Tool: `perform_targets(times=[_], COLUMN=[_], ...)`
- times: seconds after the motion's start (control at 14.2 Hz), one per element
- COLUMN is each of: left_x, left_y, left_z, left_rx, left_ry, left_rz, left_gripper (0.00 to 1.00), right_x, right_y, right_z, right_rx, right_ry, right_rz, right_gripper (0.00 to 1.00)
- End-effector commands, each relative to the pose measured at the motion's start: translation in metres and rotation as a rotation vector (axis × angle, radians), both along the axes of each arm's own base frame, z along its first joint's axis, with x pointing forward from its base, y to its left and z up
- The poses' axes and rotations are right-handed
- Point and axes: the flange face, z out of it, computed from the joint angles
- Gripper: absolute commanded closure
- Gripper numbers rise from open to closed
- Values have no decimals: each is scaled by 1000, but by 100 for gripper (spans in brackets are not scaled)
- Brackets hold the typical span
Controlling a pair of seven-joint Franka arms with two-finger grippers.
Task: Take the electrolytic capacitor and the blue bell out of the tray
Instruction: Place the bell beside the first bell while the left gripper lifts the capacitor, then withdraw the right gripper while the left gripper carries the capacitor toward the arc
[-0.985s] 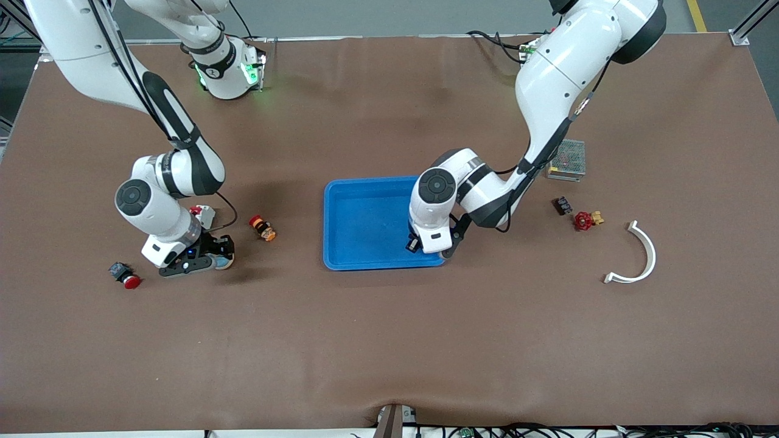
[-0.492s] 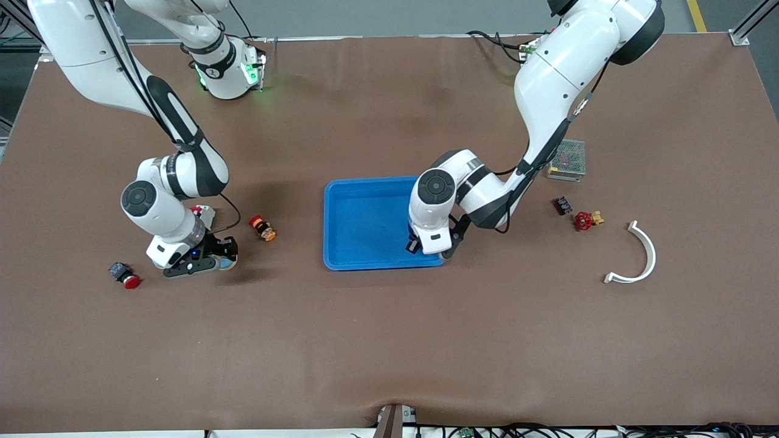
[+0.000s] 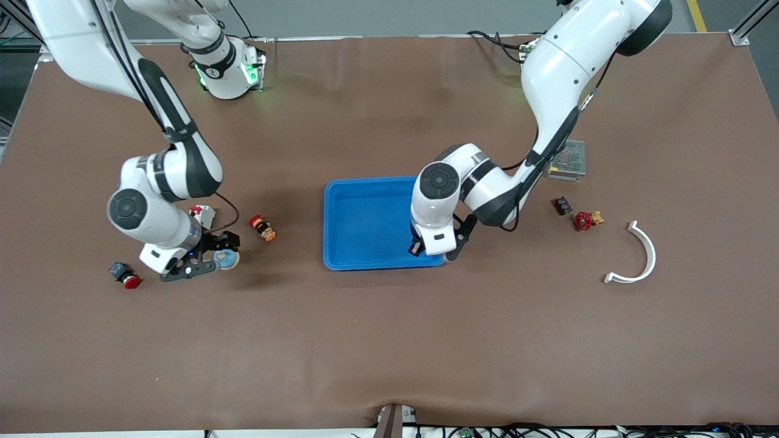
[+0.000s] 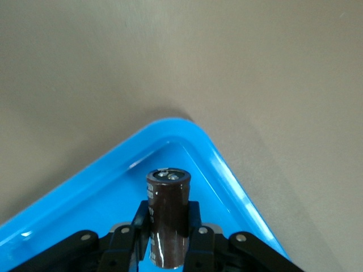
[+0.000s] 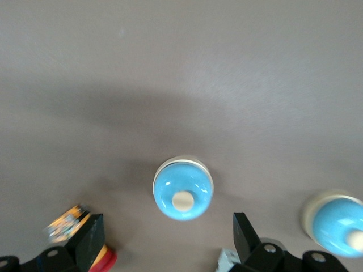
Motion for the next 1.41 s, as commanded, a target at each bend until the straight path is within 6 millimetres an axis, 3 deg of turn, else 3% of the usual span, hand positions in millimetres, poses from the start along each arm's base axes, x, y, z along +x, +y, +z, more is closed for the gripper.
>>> perform_targets(times=[0.0, 0.28, 0.63, 0.77, 0.91, 1.06, 1.27, 1.34], left_x=[5, 15, 22, 26, 32, 36, 50, 51], left_y=[21, 57, 102, 139, 170, 212, 272, 284], left_z=[33, 58, 57, 54, 45, 28, 13, 7], left_rx=[65, 118, 135, 136, 121, 129, 129, 152], left_ry=[-8, 37, 99, 133, 167, 209, 232, 239], left_rz=[-44, -140, -256, -318, -353, -400, -431, -447], left_gripper=[100, 100, 100, 100, 100, 100, 100, 100], right_x=[20, 44, 59, 55, 49, 29, 8, 5], right_y=[-2, -10, -39, -49, -51, -54, -52, -62], right_z=[39, 85, 185, 230, 262, 310, 333, 334], right_rx=[9, -3, -76, -80, -84, -80, -52, -42], right_ry=[-15, -79, -40, -3, 3, -46, -72, -69], right_rz=[-26, -33, -59, -85, -117, -211, -304, -325], right_gripper=[0, 0, 0, 0, 0, 0, 0, 0])
